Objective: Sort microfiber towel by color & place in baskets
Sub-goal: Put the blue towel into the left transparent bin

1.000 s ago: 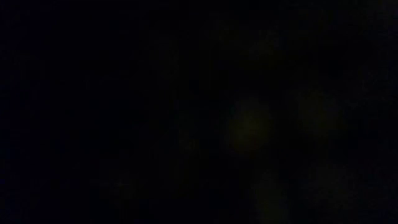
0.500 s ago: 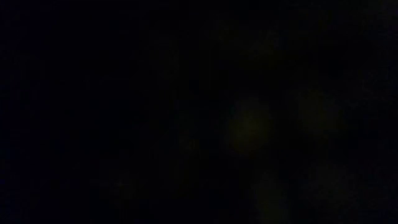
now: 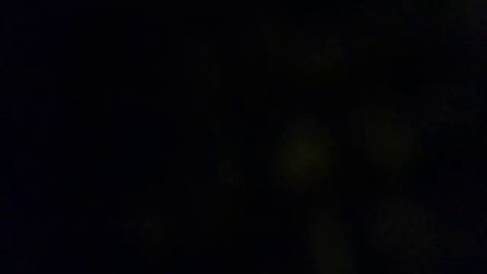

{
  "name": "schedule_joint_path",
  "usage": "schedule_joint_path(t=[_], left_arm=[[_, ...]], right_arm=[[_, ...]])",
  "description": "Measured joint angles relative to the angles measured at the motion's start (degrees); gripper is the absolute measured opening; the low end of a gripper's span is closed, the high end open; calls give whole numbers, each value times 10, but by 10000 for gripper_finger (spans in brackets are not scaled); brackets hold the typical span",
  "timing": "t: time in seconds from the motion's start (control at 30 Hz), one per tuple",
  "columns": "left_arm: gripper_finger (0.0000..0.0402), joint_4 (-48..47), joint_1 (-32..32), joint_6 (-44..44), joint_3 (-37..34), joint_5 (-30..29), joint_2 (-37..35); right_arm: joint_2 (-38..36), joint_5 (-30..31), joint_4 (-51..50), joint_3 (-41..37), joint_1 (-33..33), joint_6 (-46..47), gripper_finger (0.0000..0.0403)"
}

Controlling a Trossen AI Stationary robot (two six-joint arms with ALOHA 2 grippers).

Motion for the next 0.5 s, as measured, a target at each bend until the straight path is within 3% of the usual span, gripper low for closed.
schedule_joint_path(t=[0.17, 0.33, 0.5], left_arm=[[73, 0, 4, 0, 9, -2, 1], [9, -4, 7, 16, 31, -16, 3], [2, -28, 8, 38, 87, -15, 4]], right_arm=[[0, 0, 1, 0, 0, 0, 137], [0, 0, 2, 0, 0, 1, 137], [0, 0, 2, 0, 0, 1, 137]])
